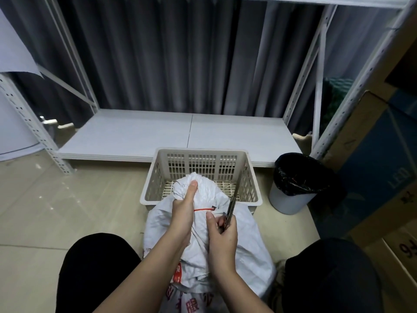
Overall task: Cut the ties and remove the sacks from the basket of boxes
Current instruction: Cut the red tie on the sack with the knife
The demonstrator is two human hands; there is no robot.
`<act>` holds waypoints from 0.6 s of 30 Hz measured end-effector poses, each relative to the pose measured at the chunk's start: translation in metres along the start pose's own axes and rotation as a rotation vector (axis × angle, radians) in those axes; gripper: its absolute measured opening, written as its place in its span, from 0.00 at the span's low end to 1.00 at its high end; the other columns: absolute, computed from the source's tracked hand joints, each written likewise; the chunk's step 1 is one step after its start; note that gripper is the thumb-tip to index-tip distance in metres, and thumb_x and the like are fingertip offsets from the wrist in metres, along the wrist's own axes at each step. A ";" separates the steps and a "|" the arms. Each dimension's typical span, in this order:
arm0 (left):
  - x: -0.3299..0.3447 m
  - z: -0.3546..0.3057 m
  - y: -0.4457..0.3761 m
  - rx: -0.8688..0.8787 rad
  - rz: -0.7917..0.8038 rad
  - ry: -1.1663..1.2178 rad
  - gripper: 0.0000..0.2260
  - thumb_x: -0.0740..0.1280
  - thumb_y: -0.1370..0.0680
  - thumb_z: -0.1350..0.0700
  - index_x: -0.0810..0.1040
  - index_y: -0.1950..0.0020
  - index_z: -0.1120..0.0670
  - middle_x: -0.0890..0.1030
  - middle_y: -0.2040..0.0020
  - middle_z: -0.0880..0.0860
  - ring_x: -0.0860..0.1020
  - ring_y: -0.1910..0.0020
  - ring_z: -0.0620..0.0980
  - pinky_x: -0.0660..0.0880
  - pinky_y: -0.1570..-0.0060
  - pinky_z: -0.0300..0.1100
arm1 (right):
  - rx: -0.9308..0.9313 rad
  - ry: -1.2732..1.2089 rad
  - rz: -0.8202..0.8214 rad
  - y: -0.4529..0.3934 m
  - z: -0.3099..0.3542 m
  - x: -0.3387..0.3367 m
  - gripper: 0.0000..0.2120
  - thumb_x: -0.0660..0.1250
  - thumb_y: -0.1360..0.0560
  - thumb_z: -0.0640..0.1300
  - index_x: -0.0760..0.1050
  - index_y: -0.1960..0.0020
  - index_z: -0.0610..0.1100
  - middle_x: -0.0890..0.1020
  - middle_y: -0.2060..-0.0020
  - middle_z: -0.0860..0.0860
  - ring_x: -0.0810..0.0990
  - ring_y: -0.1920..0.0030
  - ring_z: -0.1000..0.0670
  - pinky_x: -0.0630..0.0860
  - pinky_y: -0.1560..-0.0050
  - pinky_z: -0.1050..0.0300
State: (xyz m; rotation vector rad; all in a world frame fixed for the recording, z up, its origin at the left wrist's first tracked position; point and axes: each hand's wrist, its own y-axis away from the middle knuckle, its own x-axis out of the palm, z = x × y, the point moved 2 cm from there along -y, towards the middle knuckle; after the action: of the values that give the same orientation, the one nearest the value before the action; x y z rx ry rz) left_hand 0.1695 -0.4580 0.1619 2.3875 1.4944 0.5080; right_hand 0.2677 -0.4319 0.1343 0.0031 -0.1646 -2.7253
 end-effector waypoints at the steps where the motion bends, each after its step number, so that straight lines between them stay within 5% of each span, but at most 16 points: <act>1: 0.000 0.001 -0.001 0.000 -0.005 0.000 0.14 0.64 0.23 0.42 0.70 0.49 0.52 0.74 0.52 0.48 0.72 0.47 0.48 0.70 0.48 0.43 | -0.022 0.039 -0.007 0.000 -0.002 0.001 0.12 0.68 0.25 0.46 0.66 0.61 0.45 0.70 0.66 0.52 0.68 0.69 0.58 0.68 0.64 0.66; 6: 0.001 0.009 -0.007 -0.083 0.037 0.066 0.25 0.67 0.28 0.40 0.76 0.38 0.55 0.81 0.44 0.54 0.79 0.44 0.53 0.73 0.39 0.49 | -0.122 0.226 -0.094 -0.002 -0.010 0.004 0.12 0.65 0.23 0.49 0.65 0.58 0.44 0.73 0.60 0.50 0.71 0.64 0.61 0.69 0.62 0.66; 10: 0.003 0.009 -0.009 -0.051 -0.035 0.032 0.17 0.64 0.24 0.42 0.74 0.44 0.54 0.80 0.49 0.52 0.78 0.49 0.51 0.74 0.45 0.45 | -0.142 0.320 -0.127 -0.004 -0.012 0.006 0.13 0.65 0.24 0.51 0.65 0.56 0.44 0.72 0.57 0.51 0.71 0.65 0.57 0.69 0.66 0.65; 15: 0.011 0.004 -0.005 0.016 -0.123 -0.045 0.14 0.62 0.22 0.43 0.72 0.50 0.53 0.74 0.61 0.45 0.73 0.61 0.44 0.67 0.51 0.42 | -0.115 0.042 -0.058 0.007 -0.014 -0.010 0.09 0.67 0.24 0.46 0.67 0.50 0.51 0.74 0.51 0.47 0.75 0.54 0.51 0.72 0.56 0.66; 18: 0.010 0.005 -0.006 0.032 -0.144 -0.053 0.14 0.63 0.23 0.42 0.74 0.58 0.52 0.76 0.61 0.47 0.74 0.62 0.43 0.69 0.56 0.42 | -0.188 -0.048 -0.004 0.022 0.005 -0.034 0.07 0.59 0.20 0.40 0.71 0.49 0.51 0.78 0.53 0.49 0.77 0.54 0.60 0.70 0.54 0.73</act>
State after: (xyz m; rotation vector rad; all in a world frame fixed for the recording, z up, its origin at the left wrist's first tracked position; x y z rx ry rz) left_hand 0.1708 -0.4464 0.1564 2.2763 1.6477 0.3871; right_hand 0.3075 -0.4376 0.1413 -0.1152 0.0783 -2.7356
